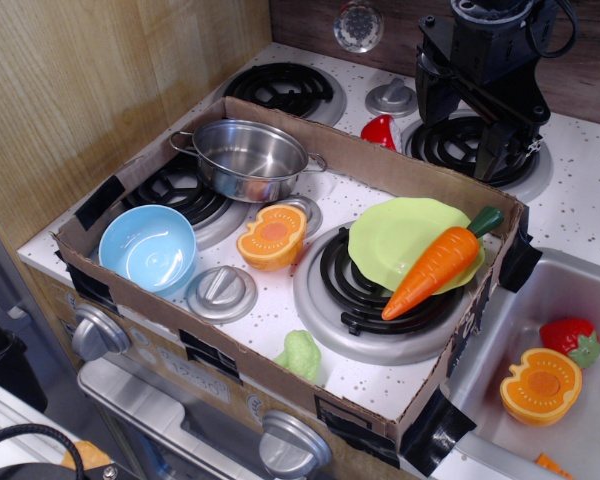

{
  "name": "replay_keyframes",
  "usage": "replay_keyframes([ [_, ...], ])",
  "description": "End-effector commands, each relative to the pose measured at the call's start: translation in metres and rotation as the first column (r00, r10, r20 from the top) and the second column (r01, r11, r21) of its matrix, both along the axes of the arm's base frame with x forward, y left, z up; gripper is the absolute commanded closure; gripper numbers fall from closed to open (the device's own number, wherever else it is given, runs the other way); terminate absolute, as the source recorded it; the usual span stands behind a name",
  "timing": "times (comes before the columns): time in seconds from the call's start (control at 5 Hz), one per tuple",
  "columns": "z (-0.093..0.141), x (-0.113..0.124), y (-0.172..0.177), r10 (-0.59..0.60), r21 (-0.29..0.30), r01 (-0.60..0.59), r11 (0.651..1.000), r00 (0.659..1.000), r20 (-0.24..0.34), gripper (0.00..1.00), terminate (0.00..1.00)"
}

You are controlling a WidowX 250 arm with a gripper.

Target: Put carrot on plate

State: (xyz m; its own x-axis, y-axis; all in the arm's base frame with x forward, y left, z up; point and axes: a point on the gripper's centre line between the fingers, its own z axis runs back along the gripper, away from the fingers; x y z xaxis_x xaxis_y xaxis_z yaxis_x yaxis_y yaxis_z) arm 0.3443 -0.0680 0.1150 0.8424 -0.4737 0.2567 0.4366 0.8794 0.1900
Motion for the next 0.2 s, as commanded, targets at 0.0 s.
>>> replay_keyframes([
  [0.0,0.0187,0.0008,0.0004,0.001,-0.013,0.000,1.000,0.999,0.050,0.00,1.00],
])
